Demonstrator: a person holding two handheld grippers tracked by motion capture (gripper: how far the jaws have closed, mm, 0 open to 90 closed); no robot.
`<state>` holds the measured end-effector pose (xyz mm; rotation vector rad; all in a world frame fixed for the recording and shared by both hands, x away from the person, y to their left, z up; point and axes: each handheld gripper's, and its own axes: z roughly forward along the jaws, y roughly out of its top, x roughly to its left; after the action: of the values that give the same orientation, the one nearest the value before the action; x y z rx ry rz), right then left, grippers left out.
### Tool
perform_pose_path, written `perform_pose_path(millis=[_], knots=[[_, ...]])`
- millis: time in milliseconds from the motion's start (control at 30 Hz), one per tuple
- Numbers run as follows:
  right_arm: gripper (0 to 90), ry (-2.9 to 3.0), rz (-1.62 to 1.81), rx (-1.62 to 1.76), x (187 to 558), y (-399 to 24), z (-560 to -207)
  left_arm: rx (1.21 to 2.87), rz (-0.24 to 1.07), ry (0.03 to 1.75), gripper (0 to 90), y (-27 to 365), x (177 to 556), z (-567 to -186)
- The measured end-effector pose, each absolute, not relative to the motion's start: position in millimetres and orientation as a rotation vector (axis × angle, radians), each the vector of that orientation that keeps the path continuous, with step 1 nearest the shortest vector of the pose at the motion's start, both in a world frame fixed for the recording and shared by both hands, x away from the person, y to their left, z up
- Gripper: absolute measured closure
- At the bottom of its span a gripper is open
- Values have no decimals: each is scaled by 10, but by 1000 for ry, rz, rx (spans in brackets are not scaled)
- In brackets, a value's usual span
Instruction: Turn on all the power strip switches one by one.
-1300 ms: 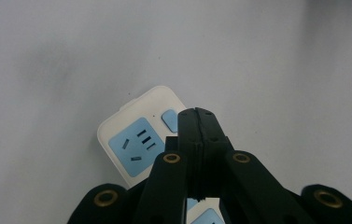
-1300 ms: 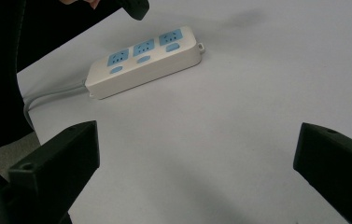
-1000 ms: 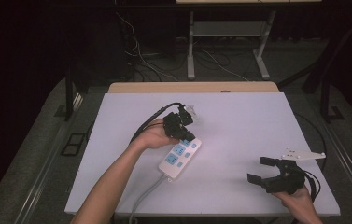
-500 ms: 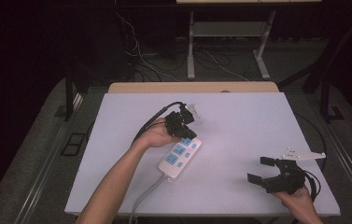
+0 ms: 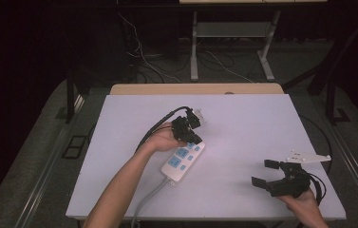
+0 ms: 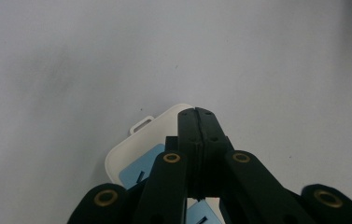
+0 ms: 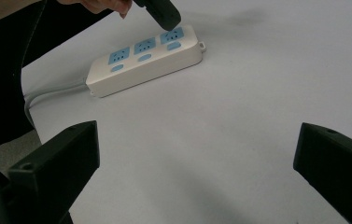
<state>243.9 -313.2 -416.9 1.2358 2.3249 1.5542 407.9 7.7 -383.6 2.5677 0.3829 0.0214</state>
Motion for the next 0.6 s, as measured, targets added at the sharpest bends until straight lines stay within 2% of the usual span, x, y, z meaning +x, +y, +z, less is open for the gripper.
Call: perform_pose_path(millis=[600], knots=[[2, 2329, 1548, 1235, 2446, -3129, -4177, 2588, -2, 380, 893, 53, 4048, -3971]])
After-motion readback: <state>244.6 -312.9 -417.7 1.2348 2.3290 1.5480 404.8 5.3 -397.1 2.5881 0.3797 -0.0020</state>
